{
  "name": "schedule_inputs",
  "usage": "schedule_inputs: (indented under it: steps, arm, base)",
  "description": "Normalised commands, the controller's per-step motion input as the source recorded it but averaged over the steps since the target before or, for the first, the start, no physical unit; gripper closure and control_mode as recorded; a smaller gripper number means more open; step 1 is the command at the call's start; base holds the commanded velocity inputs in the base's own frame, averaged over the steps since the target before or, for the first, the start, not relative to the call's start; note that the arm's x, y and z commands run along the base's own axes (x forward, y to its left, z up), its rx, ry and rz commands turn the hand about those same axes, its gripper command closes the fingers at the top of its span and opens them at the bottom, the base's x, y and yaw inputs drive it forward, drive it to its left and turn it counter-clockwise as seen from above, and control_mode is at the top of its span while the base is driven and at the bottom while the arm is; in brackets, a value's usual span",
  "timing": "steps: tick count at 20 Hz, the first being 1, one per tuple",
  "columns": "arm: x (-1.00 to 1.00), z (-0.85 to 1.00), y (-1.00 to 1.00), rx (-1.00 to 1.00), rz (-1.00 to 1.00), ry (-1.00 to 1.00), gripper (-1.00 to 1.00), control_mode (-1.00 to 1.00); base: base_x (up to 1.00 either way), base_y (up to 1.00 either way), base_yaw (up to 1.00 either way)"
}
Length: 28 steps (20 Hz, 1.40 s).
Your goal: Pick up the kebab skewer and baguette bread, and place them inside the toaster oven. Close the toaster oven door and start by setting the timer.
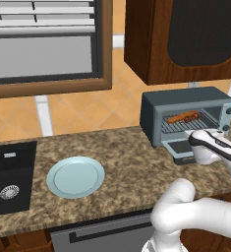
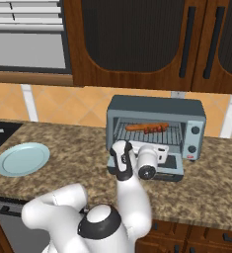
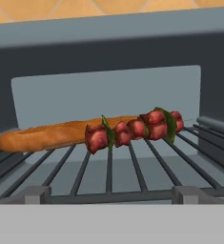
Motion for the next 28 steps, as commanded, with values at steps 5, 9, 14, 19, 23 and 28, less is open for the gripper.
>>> schedule_inputs:
  steps: [5,9,14,19,23,28]
  arm:
    - [0.11,0.0,0.01,0.0,0.0,0.0,-1.0,-1.0]
    - [0.12,0.0,0.01,0.0,0.0,0.0,-1.0,-1.0]
    - [0.11,0.0,0.01,0.0,0.0,0.0,-1.0,-1.0]
    - [0.09,0.0,0.01,0.0,0.0,0.0,-1.0,-1.0]
    - [0.09,0.0,0.06,0.0,0.0,0.0,-1.0,-1.0]
    - [0.03,0.0,0.04,0.0,0.0,0.0,-1.0,-1.0]
  base:
    - [0.0,0.0,0.0]
    - [0.0,0.0,0.0]
    - [0.0,0.0,0.0]
    - [0.0,0.0,0.0]
    - [0.0,0.0,0.0]
    - [0.0,0.0,0.0]
